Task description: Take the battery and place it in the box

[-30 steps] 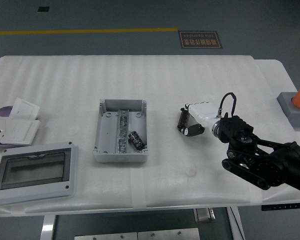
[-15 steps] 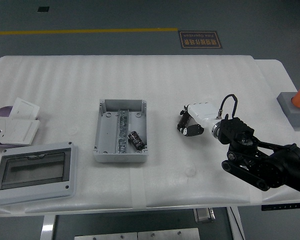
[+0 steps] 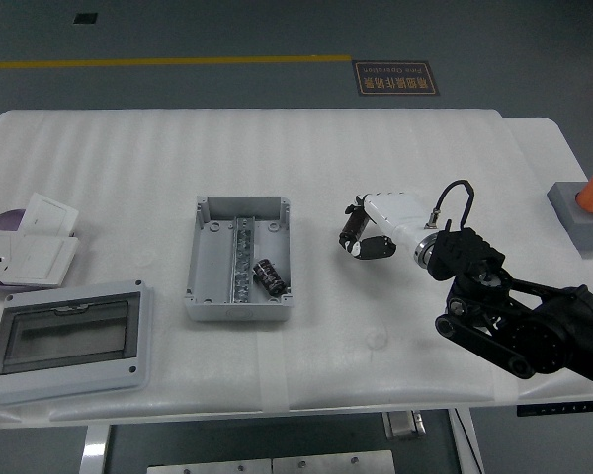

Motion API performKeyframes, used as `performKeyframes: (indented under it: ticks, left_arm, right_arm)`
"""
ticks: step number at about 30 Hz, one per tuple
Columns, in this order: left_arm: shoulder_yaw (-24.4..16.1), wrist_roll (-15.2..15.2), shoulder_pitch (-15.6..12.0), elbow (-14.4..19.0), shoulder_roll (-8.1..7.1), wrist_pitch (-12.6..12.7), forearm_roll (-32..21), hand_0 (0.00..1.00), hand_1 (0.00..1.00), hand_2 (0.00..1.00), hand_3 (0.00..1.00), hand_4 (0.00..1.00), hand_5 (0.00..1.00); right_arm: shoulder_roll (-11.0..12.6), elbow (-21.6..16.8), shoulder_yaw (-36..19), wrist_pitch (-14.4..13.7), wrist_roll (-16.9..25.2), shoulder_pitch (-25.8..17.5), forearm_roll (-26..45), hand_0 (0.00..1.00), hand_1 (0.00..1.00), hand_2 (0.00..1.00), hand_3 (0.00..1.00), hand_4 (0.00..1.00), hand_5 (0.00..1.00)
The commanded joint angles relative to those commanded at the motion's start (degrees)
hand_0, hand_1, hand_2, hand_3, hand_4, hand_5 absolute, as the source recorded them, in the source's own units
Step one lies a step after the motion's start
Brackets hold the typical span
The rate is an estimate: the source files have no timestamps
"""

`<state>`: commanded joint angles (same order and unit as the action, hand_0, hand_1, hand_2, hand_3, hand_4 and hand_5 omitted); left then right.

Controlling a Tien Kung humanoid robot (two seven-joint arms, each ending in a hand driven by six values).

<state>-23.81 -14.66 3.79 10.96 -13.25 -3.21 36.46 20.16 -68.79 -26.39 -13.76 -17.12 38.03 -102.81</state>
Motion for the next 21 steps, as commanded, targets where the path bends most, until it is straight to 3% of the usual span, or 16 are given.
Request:
performKeyframes:
  ticks: [11,14,15,20,21]
  left_arm:
    - [-2.5,-1.0,-0.2,0.0,-0.06,-0.4,2.4,0.626,0.648,0.54,0.568,0.452,0.475]
    - [-2.8,-1.1,-0.2,0.0,-0.03,-0.5,2.6,0.626,0.648,0.54,0.568,0.452,0.475]
    - [-2.8,-1.1,-0.2,0.0,-0.03,-0.5,2.7,0.625,0.648,0.54,0.568,0.459,0.479]
    - [-2.7,-1.1,-0.1,0.0,-0.06,-0.6,2.7,0.625,0.648,0.54,0.568,0.459,0.479]
    - [-2.7,-1.1,-0.1,0.0,-0.06,-0.6,2.7,0.625,0.647,0.54,0.568,0.46,0.479]
  right_arm:
    - [-1.9,-11.8,0.4,-4.8,2.2,-1.1,4.7,0.669,0.646,0.574,0.693,0.485,0.303]
    - [-3.0,-13.1,1.9,-3.2,1.3,-0.5,2.4,0.669,0.646,0.574,0.693,0.485,0.303]
    - [-3.3,-13.2,2.6,-2.4,0.8,-0.1,1.4,0.778,0.756,0.762,0.785,0.555,0.335]
    - [-4.1,-12.9,4.7,1.1,-1.1,1.4,-3.3,0.778,0.756,0.762,0.785,0.555,0.335]
    - [-4.1,-12.8,4.8,1.3,-1.2,1.5,-3.5,0.878,0.844,0.844,0.928,0.616,0.371]
